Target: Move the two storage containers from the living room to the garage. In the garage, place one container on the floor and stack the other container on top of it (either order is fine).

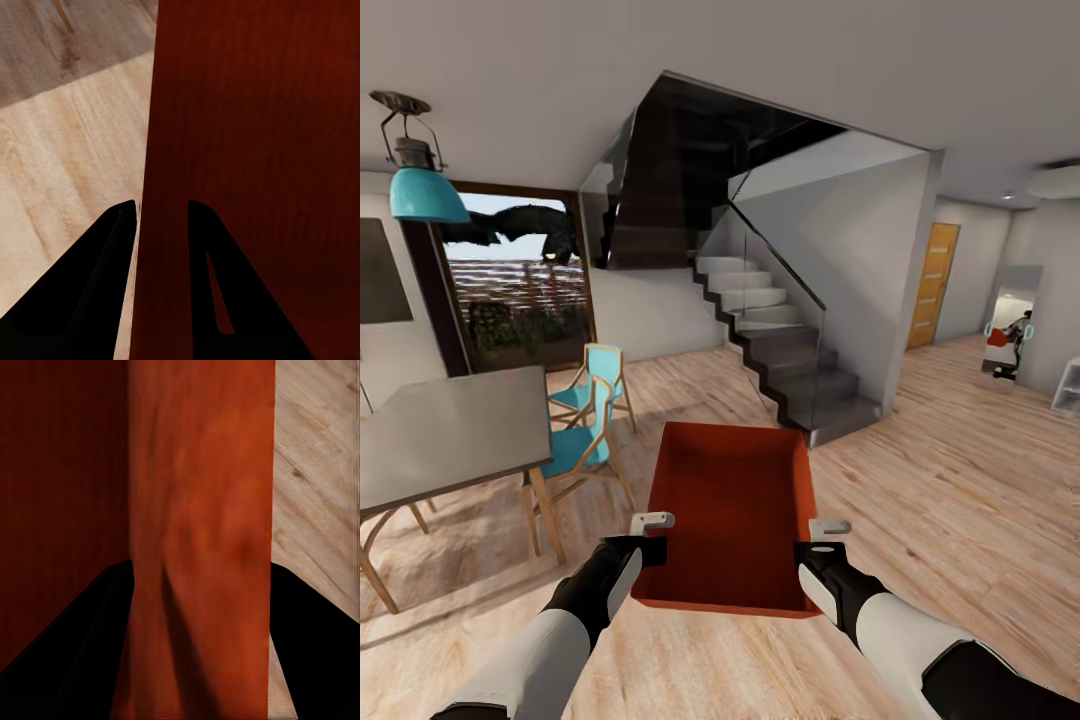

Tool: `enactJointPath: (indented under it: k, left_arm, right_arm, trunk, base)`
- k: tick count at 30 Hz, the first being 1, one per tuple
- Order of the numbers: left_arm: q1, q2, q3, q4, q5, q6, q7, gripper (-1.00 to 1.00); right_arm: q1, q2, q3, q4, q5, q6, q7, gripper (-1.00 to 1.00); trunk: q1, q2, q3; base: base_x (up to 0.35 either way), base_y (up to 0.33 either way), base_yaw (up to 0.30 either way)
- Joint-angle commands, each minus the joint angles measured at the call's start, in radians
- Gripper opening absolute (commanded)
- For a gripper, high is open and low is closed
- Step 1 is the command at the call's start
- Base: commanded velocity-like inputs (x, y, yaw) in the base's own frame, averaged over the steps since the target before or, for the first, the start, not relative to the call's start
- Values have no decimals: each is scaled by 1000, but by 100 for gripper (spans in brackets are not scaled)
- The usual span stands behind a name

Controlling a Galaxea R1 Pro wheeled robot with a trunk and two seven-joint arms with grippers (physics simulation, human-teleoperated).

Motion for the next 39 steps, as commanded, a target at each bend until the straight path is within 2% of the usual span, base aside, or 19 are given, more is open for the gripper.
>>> enactJointPath:
  k: [1, 33, 39]
  left_arm:
    - [1, -1, 4, -1, -11, 7, 10, -100]
    - [1, -3, 4, -1, -10, 7, 10, -100]
    - [1, -3, 4, -1, -10, 7, 10, -100]
  right_arm:
    - [-1, 12, 1, -16, 18, 9, -7, -100]
    - [-1, 12, 1, -16, 18, 9, -7, -100]
    - [-1, 12, 1, -16, 19, 9, -7, -100]
  trunk:
    - [0, -1, -1]
    - [0, -1, -20]
    - [0, -1, -20]
  base:
    - [0, 0, -276]
    - [0, 0, -270]
    - [0, 0, -46]
